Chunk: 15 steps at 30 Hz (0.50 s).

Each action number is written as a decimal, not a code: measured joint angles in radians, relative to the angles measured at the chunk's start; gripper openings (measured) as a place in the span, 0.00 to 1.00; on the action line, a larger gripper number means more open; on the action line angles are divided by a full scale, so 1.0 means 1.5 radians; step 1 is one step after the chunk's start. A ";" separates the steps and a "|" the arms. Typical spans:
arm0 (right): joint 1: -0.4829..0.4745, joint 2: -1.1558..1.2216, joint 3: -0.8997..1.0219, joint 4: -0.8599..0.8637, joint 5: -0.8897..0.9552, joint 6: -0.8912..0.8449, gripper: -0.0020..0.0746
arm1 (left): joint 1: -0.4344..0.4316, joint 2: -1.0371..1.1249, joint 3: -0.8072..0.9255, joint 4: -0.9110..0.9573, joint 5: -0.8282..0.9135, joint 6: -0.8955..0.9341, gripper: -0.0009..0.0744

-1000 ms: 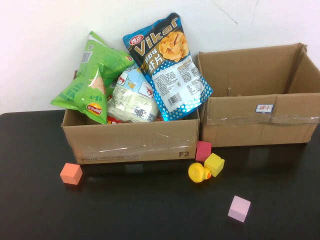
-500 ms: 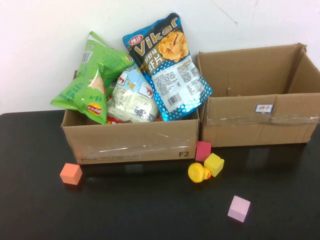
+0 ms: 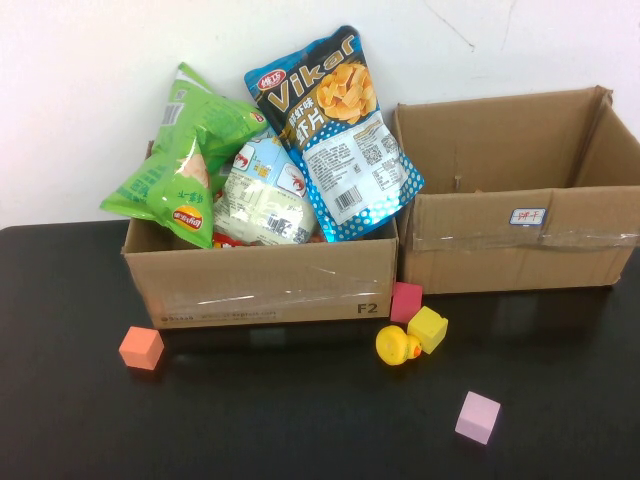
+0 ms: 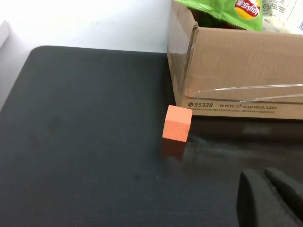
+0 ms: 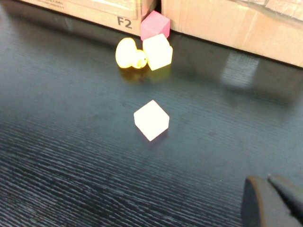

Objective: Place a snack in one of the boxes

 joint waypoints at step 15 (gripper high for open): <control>0.000 -0.018 0.018 0.000 -0.014 0.000 0.03 | 0.000 0.000 0.000 0.000 0.001 0.000 0.01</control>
